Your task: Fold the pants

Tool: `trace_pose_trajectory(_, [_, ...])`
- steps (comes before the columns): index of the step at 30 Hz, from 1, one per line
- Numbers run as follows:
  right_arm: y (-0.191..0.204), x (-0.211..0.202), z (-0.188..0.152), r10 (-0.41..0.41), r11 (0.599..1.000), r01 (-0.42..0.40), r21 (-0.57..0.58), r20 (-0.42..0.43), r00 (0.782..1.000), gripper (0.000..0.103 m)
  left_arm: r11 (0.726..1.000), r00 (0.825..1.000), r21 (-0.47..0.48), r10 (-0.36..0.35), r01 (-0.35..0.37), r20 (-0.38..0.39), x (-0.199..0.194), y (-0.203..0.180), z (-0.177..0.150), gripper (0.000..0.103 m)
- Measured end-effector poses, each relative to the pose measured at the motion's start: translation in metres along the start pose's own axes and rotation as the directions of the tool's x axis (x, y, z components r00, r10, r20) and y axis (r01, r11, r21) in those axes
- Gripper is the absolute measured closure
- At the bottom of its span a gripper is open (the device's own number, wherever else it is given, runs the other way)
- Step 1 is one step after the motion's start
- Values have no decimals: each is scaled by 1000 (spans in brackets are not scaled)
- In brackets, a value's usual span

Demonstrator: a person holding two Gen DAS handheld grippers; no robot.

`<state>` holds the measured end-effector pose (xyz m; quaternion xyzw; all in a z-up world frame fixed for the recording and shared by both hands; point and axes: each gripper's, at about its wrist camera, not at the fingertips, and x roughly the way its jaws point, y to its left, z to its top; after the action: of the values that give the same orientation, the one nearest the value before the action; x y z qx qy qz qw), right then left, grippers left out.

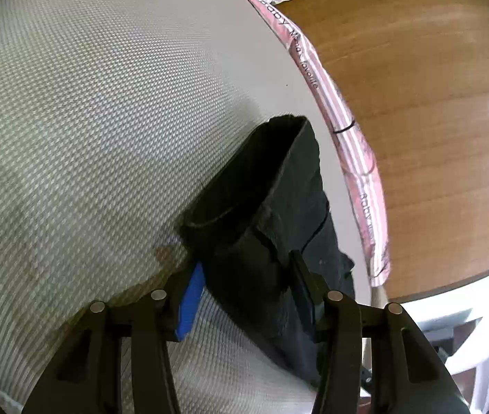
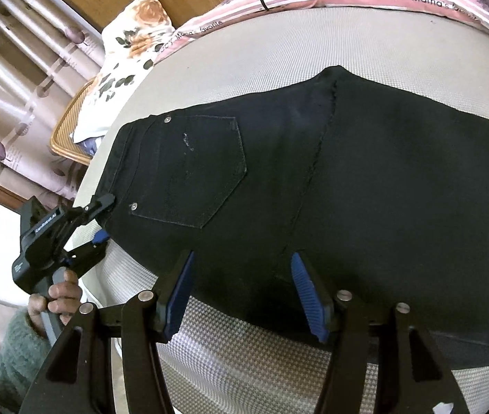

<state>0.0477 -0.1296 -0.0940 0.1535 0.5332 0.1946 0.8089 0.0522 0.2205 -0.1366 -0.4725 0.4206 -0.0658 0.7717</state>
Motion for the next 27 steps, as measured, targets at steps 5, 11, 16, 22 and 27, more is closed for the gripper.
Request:
trace_pose_trajectory(5, [0, 3, 0, 2, 1000, -2, 2, -4, 1000, 48, 999, 999, 42, 4, -6, 39, 5, -3, -1, 54])
trace_pose_trajectory(11, [-1, 1, -1, -4, 1000, 4, 4, 4, 1000, 48, 998, 997, 64, 18, -23, 69, 13, -6, 7, 54])
trace_pose_trajectory(16, [-5, -6, -1, -4, 1000, 3, 27, 29, 1000, 48, 994, 996, 90, 55, -61, 67, 16, -10, 6, 65])
trace_pose_trajectory(22, [-15, -22, 1, -7, 998, 2, 69, 77, 997, 48, 986, 993, 132, 95, -104, 71, 15, -23, 5, 77])
trace_pose_trajectory(27, [-27, -36, 1, -27, 996, 17, 91, 111, 993, 48, 946, 972, 240, 187, -216, 139, 7, -67, -4, 79])
